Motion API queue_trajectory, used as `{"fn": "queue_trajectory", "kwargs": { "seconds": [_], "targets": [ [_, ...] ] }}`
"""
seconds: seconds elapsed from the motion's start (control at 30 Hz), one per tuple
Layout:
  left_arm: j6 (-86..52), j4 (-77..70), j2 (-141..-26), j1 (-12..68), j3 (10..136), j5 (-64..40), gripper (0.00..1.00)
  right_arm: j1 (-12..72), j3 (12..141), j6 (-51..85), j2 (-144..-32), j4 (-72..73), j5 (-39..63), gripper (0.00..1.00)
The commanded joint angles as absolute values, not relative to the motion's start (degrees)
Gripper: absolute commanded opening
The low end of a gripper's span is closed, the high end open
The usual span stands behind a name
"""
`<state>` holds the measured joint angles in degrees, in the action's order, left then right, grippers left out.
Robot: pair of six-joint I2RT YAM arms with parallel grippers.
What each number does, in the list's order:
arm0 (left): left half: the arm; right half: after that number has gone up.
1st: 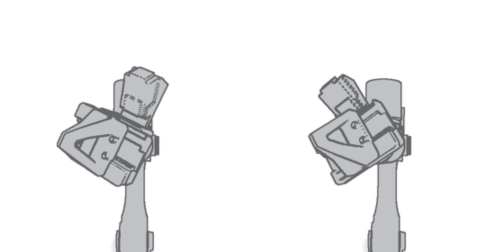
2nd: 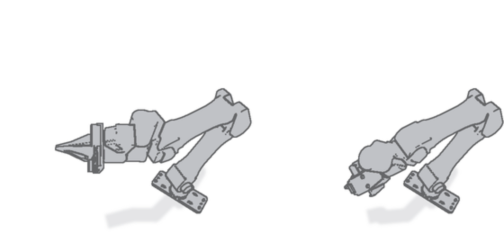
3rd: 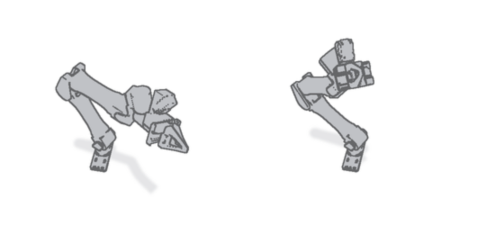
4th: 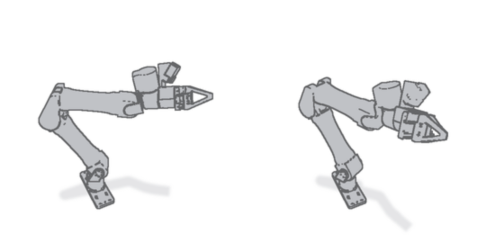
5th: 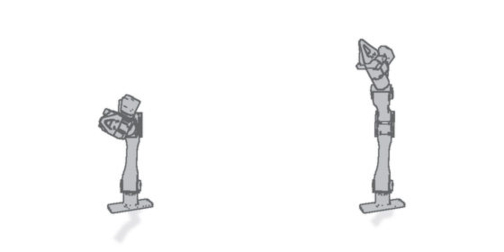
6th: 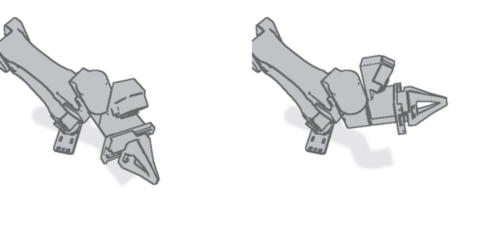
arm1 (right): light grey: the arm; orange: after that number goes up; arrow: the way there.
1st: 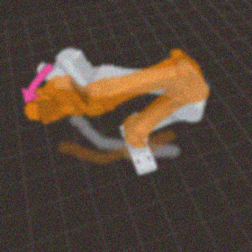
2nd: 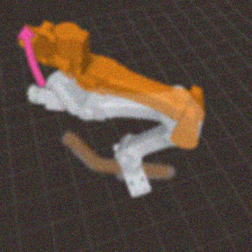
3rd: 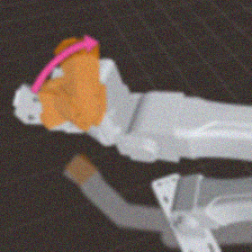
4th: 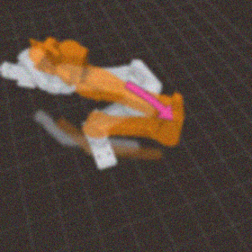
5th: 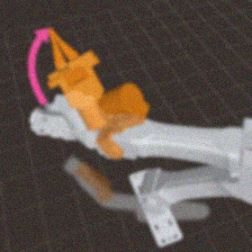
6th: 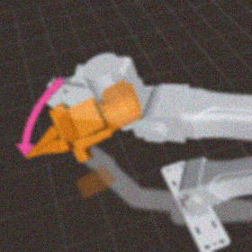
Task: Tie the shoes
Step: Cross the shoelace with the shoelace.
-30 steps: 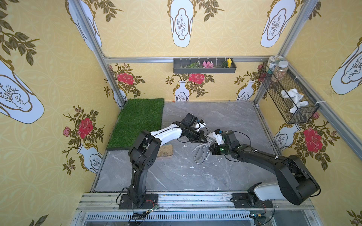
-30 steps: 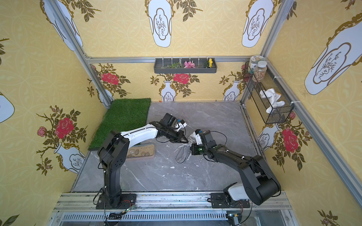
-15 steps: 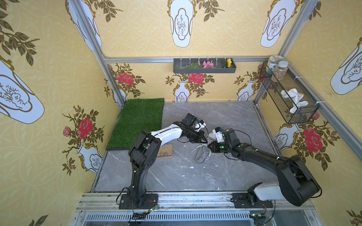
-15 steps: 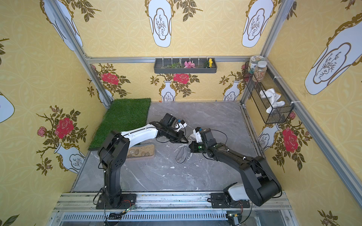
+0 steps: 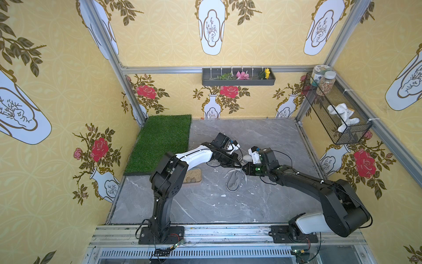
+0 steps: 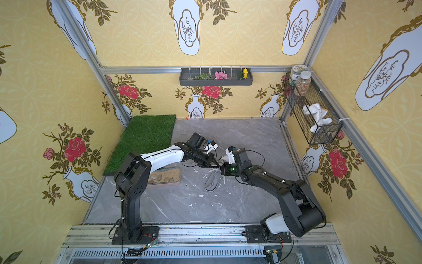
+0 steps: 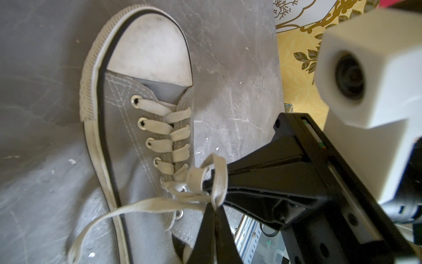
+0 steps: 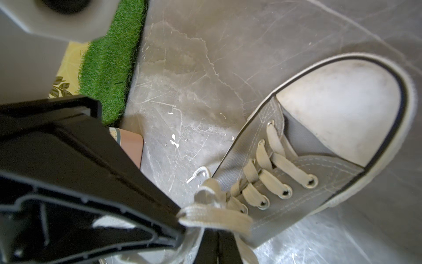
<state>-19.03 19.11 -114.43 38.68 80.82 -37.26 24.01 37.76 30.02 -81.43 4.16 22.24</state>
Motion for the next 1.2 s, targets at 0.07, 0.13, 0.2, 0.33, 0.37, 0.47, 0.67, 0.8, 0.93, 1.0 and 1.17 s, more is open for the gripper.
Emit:
{"fn": "queue_trajectory", "kwargs": {
  "seconds": [0.07,0.13,0.2,0.33,0.37,0.47,0.67,0.8,0.93,1.0,1.17],
  "targets": [
    [-18.45,18.91,-115.31,38.75,80.38,-36.52,0.0,24.1,37.27,32.03,-81.97,7.67,20.87,0.1],
    [-18.61,18.92,-115.31,38.75,80.55,-36.37,0.0,24.01,36.79,31.61,-82.25,7.31,20.66,0.13],
    [-18.63,18.9,-115.14,38.76,80.6,-36.24,0.0,23.91,36.53,30.82,-82.23,6.13,20.52,0.15],
    [-18.5,18.94,-114.96,38.76,80.51,-36.04,0.0,23.34,35.78,29.9,-81.29,5.11,20.89,0.21],
    [-18.48,18.95,-115.02,38.76,80.42,-36.04,0.0,23.19,35.75,29.43,-81.02,4.72,21.21,0.22],
    [-18.42,19.02,-115.14,38.75,80.33,-35.95,0.0,22.63,35.61,28.31,-79.93,3.53,22.26,0.26],
    [-18.46,18.94,-115.11,38.74,80.51,-35.96,0.0,21.74,35.11,25.91,-78.03,0.61,24.34,0.31],
    [-18.44,19.01,-115.13,38.71,80.74,-36.05,0.0,21.65,34.61,24.37,-77.44,-1.2,24.84,0.33],
    [-18.41,19.08,-115.14,38.68,80.69,-36.06,0.0,21.63,34.24,24.03,-77.74,-1.32,25.5,0.34],
    [-18.35,19.23,-115.14,38.74,80.77,-36.13,0.0,21.68,33.95,23.91,-77.96,-1.61,25.23,0.35],
    [-18.12,19.37,-115.14,38.72,80.96,-36.38,0.0,21.7,33.67,23.42,-78.55,-1.49,24.52,0.35]
  ]
}}
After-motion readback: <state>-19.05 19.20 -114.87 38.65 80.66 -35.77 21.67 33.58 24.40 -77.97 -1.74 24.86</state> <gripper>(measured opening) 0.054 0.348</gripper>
